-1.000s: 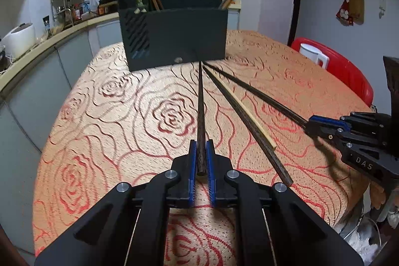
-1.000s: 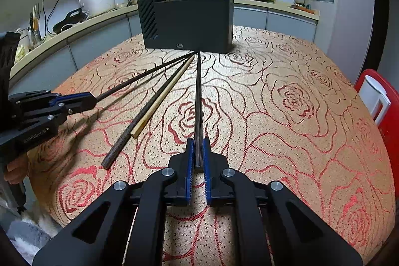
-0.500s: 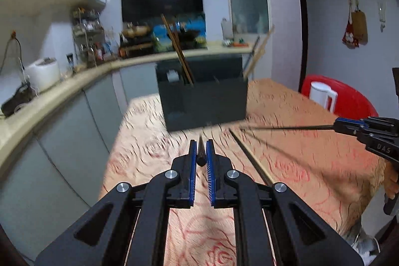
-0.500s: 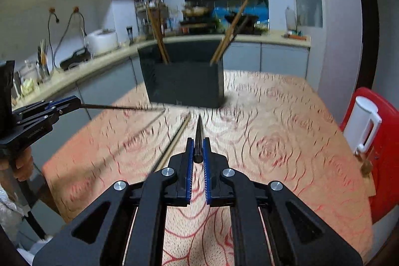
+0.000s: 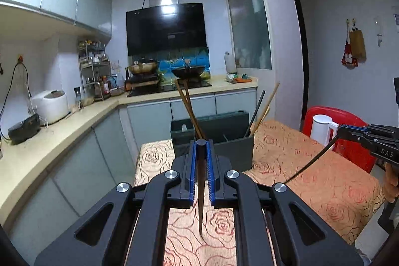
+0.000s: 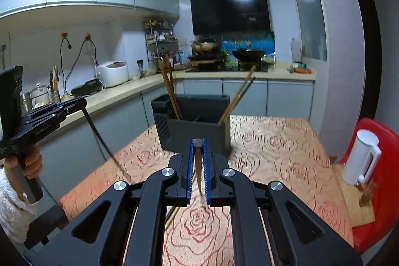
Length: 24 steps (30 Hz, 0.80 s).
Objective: Organize utensils
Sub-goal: 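Lift both held dark chopsticks and carry them over the black holder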
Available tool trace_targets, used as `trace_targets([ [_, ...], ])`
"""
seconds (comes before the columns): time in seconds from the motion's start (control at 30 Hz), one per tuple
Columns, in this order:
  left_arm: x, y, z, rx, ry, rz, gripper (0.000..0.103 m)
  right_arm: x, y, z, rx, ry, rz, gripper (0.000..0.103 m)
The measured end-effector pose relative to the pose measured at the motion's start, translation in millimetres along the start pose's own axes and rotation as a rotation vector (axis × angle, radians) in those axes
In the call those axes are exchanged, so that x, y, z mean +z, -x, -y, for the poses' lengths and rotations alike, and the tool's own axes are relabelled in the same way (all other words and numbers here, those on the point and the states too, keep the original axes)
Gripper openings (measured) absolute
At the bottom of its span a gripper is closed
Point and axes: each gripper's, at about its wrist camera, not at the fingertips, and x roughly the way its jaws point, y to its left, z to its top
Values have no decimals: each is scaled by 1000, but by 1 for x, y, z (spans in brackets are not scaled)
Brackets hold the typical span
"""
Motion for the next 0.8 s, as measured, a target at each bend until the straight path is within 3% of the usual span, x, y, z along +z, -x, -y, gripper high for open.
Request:
trace_targets([
  [0.4,16,-5,-5,-15,19,8,7,33,-12,6,37,-24,-5,8],
  [0.8,20,-22,-12,-22,37,-45,7,48,-36,11,40,-43,-72,8],
])
